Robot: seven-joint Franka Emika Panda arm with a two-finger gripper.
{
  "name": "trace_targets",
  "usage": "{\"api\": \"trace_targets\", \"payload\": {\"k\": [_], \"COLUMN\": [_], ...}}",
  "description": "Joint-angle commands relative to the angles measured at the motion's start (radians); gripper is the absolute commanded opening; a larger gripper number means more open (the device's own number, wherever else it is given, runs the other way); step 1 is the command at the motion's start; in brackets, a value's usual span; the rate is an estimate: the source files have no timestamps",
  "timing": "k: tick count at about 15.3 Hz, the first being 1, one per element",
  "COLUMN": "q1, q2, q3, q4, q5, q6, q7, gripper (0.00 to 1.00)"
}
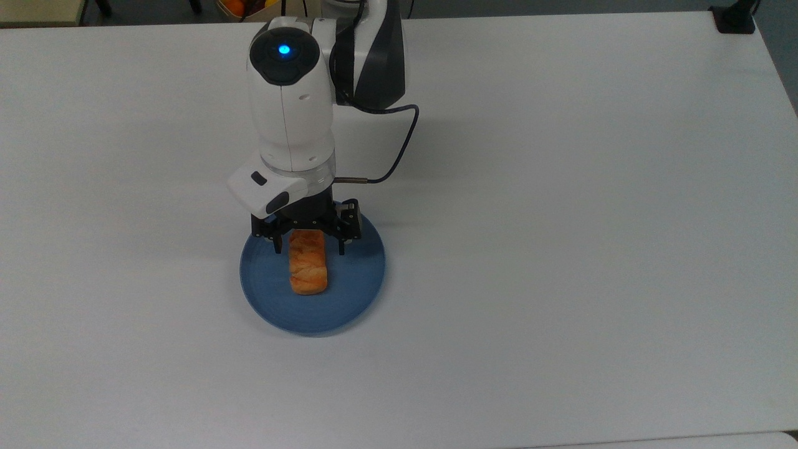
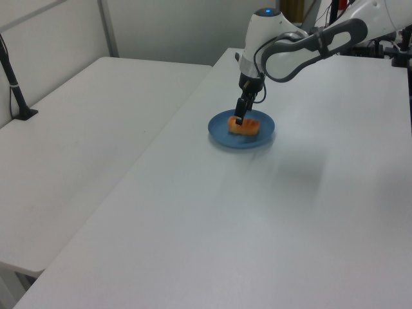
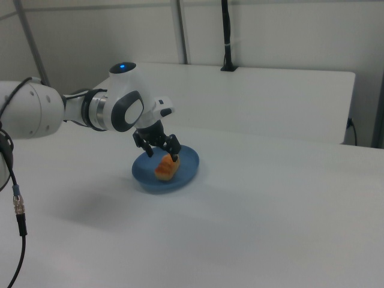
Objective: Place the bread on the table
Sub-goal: 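Lower the open gripper over the orange bread roll on the plate, then close the gripper on the orange bread roll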
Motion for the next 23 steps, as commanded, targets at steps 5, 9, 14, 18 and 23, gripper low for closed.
{"api": "trace_targets", "payload": {"k": [5, 9, 14, 18, 23], "q1": [0.009, 0.009, 0.008, 0.008, 0.006], "q2": [0.055, 0.052, 0.042, 0.024, -0.055], "q3": [-0.001, 0.0, 0.002, 0.002, 0.002], "q4": [0.029, 0.026, 0.023, 0.021, -0.011], "q5": [-0.073, -0.094, -0.091, -0.093, -0.091], "q6": [0.026, 0.023, 0.014, 0.011, 0.003], "q7": [0.05, 0.052, 0.052, 0.049, 0.043], "gripper": [1.0, 0.5, 0.27, 0.27, 0.27]}}
